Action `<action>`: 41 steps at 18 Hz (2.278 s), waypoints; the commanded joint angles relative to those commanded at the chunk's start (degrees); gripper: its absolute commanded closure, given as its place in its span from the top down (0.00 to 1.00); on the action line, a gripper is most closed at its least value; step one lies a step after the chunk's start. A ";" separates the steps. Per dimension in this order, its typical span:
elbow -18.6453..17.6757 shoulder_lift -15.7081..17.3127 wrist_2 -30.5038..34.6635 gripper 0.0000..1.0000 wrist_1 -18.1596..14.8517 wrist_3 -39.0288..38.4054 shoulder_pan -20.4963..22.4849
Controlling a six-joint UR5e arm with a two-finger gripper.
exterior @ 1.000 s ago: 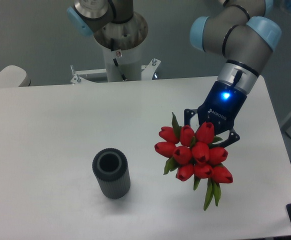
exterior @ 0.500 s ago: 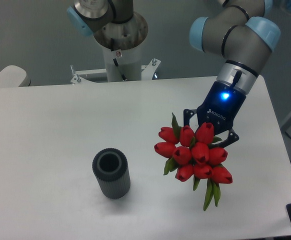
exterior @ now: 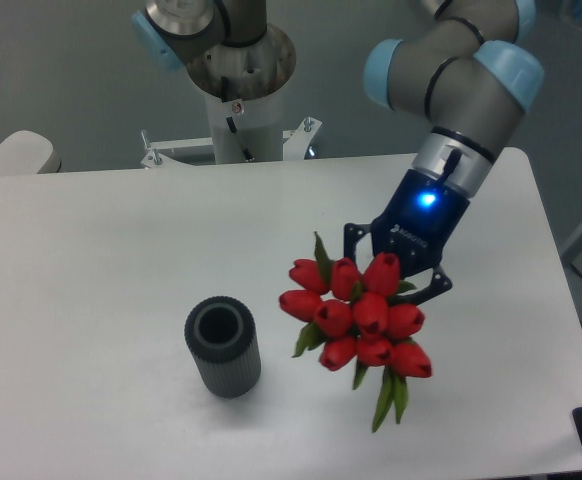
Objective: Insert the flowers into the vase
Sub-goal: 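Carry the tulip bouquet toward the grey vase and over its opening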
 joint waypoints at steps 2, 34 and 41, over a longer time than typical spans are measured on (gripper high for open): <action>0.00 -0.26 -2.19 0.21 0.87 0.09 0.17; -8.87 0.97 -30.77 0.19 2.55 10.98 -3.69; -10.55 1.23 -30.77 0.19 2.55 11.43 -4.83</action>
